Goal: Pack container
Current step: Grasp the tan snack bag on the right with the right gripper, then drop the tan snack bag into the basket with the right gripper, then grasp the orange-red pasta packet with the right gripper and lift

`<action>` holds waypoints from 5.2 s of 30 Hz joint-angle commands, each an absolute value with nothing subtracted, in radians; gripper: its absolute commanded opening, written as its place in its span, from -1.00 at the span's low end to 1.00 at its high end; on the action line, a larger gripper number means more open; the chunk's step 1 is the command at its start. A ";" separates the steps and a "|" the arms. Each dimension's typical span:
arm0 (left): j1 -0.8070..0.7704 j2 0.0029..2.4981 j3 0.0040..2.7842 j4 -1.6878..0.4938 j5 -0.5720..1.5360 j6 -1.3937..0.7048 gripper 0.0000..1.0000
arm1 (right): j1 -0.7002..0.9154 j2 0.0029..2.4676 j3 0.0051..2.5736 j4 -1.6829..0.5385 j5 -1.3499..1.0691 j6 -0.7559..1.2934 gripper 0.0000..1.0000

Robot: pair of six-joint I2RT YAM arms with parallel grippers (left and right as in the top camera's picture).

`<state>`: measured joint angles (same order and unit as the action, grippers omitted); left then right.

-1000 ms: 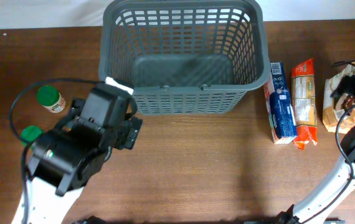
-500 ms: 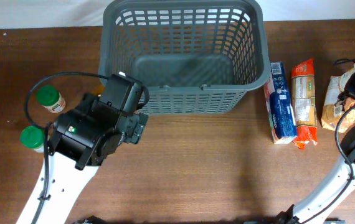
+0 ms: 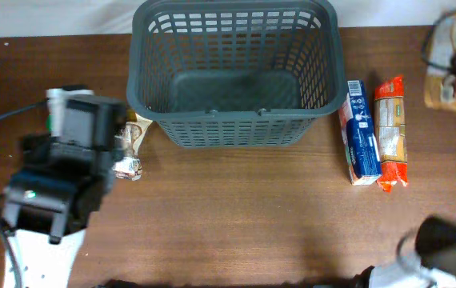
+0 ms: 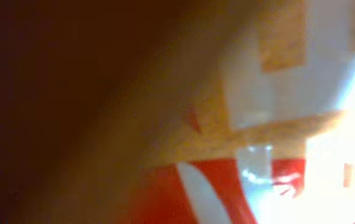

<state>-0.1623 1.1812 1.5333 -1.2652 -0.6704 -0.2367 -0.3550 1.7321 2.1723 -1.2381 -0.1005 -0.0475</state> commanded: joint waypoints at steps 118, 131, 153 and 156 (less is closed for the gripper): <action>0.415 1.236 1.537 -1.137 -0.658 -0.265 0.99 | -0.367 2.122 1.988 -1.240 -0.110 0.067 0.97; 0.415 1.236 1.537 -1.137 -0.658 -0.265 0.99 | -0.367 2.285 1.841 -1.121 -0.147 -0.044 0.49; 0.413 1.236 1.537 -1.138 -0.657 -0.265 0.99 | -0.361 1.937 2.050 -1.155 -0.075 0.083 -0.92; 0.413 1.236 1.537 -1.137 -0.657 -0.265 0.99 | -0.321 1.832 2.106 -1.156 -0.089 0.043 -0.92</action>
<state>0.4091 1.2343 1.5333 -1.1393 -0.6621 -0.2520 -0.3672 2.0678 1.9812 -1.1614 -0.0734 0.0746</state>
